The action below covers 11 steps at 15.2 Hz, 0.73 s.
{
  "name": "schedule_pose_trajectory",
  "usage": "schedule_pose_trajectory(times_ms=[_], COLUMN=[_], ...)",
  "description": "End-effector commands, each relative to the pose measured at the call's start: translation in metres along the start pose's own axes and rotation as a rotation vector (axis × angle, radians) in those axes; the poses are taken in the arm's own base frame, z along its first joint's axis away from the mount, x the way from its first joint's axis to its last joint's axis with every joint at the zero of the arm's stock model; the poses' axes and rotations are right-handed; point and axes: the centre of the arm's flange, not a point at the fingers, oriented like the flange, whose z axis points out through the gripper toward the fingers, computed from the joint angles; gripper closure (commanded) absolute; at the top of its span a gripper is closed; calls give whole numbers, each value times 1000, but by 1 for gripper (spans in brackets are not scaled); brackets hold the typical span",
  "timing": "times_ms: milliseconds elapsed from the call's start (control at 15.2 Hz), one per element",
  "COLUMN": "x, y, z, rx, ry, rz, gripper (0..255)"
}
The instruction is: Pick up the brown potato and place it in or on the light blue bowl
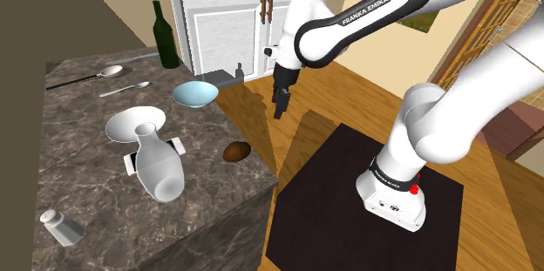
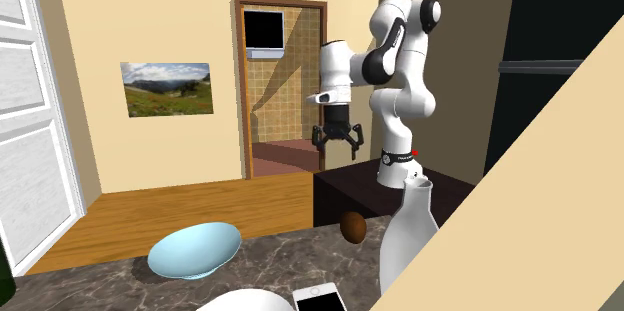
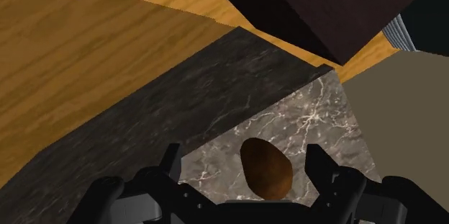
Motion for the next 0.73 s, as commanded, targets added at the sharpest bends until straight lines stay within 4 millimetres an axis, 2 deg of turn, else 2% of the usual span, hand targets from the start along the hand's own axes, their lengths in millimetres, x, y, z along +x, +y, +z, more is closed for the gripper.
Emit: schedule_pose_trajectory(times_ms=[0,594,660], x=[12,63,67], y=[-3,-30,-33], z=[21,116,122], rx=[8,53,55], ry=[20,99,104], rz=[-70,-369,-387], gripper=[0,0,0])
